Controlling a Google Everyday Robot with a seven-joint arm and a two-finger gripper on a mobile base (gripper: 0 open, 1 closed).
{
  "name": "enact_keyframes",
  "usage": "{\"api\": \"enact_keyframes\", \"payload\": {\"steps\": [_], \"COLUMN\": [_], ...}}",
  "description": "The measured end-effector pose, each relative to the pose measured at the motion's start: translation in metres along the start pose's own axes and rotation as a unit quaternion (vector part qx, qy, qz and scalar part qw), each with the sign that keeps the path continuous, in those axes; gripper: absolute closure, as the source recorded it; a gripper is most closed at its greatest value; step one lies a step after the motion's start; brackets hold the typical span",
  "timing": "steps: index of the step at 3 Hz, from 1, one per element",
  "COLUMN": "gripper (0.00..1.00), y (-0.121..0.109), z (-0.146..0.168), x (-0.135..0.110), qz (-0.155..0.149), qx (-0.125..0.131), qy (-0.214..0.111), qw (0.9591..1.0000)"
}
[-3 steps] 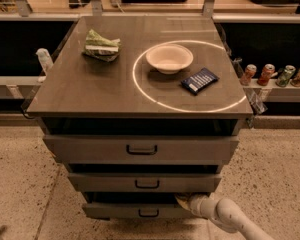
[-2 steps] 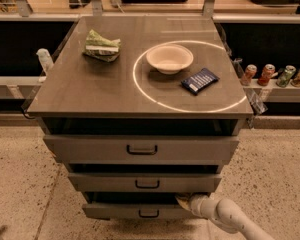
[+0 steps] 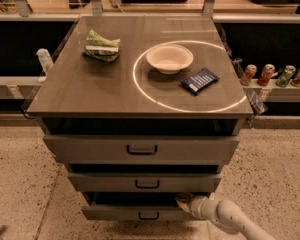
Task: Open bottom drawer
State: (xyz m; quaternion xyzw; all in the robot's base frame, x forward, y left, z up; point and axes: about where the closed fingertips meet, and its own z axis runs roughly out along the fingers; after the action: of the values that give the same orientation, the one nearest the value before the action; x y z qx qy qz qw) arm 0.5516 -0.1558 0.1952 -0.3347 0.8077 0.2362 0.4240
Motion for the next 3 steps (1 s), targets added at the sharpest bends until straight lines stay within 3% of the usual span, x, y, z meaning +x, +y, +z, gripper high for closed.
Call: {"api": "enact_keyframes", "payload": {"steps": [1,2,3], "gripper": [1.0,1.0,1.0], "y": [0.023,0.044,0.054], "z": [-0.018,-0.033,-0.042], "x": [0.01,0.015,0.017], "qz": [0.059,0.121,0.157], "qx": [-0.018,-0.044,-0.056], "qy": [-0.001,-0.006,-0.01], "qw": [0.9981,0.9916,0.9859]}}
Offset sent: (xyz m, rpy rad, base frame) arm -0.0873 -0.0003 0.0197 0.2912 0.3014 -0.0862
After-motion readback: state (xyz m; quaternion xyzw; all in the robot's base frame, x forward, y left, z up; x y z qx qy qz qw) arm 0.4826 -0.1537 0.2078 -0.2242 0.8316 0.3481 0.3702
